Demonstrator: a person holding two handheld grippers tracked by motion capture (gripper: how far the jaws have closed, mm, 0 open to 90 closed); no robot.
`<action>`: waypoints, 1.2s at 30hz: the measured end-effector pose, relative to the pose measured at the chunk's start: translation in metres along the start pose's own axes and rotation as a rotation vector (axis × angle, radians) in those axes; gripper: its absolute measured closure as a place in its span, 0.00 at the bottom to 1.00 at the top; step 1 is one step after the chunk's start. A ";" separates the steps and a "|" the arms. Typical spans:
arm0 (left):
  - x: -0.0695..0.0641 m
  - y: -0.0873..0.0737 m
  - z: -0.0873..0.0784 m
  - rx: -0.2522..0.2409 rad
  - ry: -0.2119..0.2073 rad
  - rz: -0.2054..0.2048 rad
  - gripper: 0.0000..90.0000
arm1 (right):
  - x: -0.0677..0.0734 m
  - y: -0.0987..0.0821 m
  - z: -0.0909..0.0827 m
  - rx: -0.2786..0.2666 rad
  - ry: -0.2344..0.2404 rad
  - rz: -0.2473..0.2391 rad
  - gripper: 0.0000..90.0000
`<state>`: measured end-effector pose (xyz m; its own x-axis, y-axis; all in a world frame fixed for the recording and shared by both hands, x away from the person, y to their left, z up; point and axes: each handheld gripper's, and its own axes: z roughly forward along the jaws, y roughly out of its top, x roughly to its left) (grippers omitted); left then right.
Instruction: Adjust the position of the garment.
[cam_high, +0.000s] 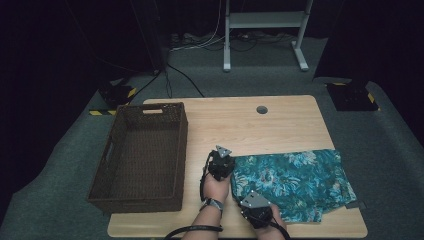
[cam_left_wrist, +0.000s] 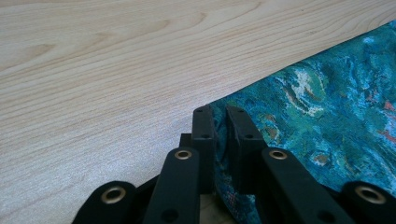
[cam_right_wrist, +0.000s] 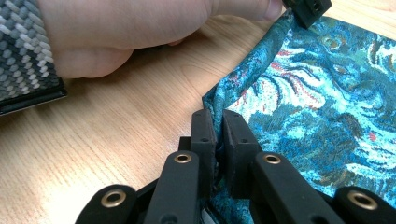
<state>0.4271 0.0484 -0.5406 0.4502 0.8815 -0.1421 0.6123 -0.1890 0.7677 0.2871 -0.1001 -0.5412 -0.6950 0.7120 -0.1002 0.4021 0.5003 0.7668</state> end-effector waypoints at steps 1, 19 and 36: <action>0.001 0.000 0.000 0.000 -0.003 -0.006 0.91 | 0.001 0.000 0.000 -0.006 0.000 -0.009 0.94; 0.013 0.003 -0.010 -0.010 -0.069 -0.109 0.96 | -0.003 0.014 -0.014 -0.078 0.021 -0.029 0.94; 0.031 0.052 -0.091 -0.178 -0.018 -0.120 0.96 | 0.009 0.081 -0.050 -0.275 0.043 -0.071 0.94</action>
<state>0.4137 0.1054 -0.4481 0.3936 0.8848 -0.2494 0.5388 -0.0023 0.8424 0.2835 -0.0776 -0.4486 -0.7423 0.6558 -0.1375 0.1785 0.3913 0.9028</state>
